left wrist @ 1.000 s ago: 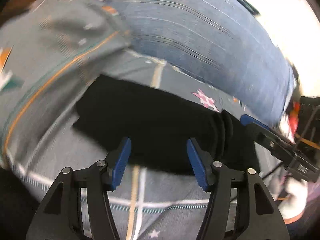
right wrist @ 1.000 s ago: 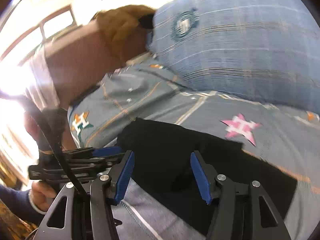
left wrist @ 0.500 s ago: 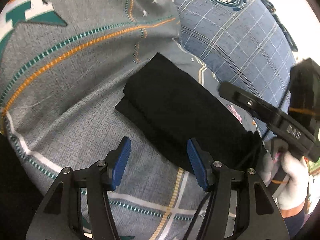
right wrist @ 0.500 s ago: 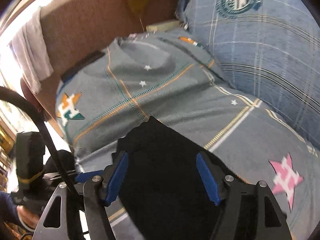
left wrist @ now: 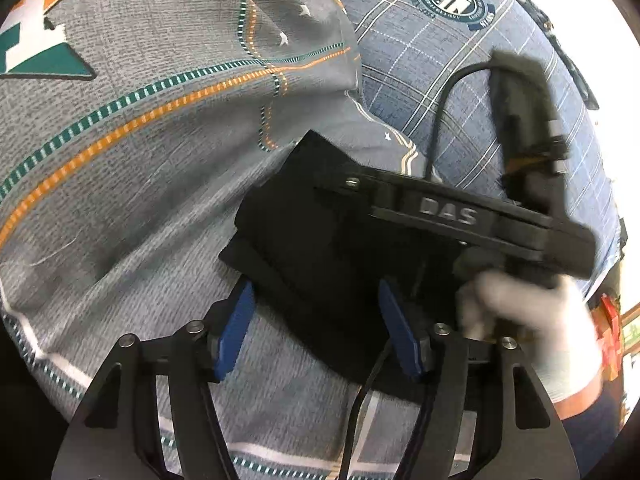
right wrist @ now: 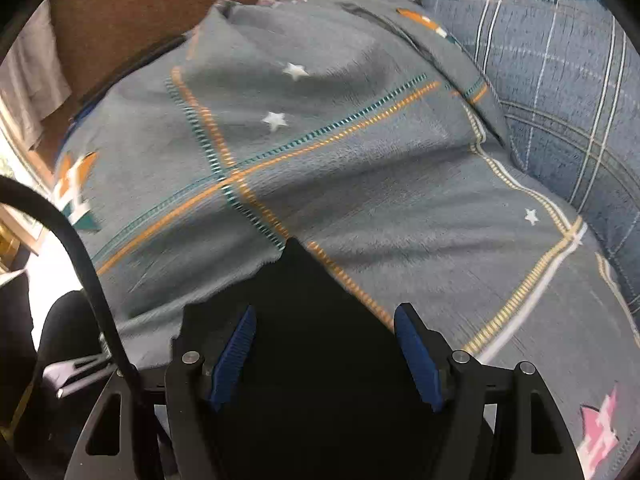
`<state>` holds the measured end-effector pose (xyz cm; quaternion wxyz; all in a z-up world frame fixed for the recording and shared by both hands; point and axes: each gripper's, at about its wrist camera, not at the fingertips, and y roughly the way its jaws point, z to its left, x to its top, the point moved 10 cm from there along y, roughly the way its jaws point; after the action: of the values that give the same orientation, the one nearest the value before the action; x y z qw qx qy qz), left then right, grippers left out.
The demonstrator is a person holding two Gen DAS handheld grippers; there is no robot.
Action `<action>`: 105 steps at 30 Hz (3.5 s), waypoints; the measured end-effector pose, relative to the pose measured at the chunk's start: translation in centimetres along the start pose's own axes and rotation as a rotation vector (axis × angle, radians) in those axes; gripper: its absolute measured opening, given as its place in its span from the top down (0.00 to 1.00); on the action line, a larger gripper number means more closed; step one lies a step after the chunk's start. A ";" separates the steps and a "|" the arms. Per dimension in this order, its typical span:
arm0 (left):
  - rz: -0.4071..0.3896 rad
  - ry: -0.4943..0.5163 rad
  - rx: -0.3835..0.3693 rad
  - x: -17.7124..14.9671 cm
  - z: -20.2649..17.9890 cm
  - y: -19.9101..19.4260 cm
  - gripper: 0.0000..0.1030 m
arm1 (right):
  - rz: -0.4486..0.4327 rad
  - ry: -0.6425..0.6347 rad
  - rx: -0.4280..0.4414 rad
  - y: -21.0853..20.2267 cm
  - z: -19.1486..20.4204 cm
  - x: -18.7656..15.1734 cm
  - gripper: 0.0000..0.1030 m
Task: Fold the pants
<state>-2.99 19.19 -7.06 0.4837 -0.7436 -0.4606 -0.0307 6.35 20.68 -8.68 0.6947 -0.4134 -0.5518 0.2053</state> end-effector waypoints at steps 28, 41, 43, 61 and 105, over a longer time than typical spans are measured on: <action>0.197 0.626 -0.514 -14.6 -27.6 -1.2 0.88 | -0.601 0.458 0.020 -26.9 -10.8 -15.6 0.80; 0.219 0.814 -0.543 -13.4 -27.5 -6.1 0.56 | -0.574 0.658 -0.166 -29.2 -15.6 -25.0 0.48; 0.154 0.853 -0.526 -10.7 -27.2 -6.7 0.29 | -0.602 0.636 -0.109 -29.8 -13.9 -25.1 0.47; 0.345 0.956 -0.428 -9.0 -28.7 6.3 0.66 | -0.503 0.592 0.025 -22.3 -12.6 -22.8 0.79; 0.225 0.845 -0.366 -7.4 -26.8 5.1 0.47 | -0.378 0.585 -0.143 -23.8 -11.8 -24.6 0.79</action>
<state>7.11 -6.23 -0.07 0.4900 -0.7843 -0.1272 -0.3588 5.75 -15.30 -4.92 0.8182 -0.3928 -0.4092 -0.0933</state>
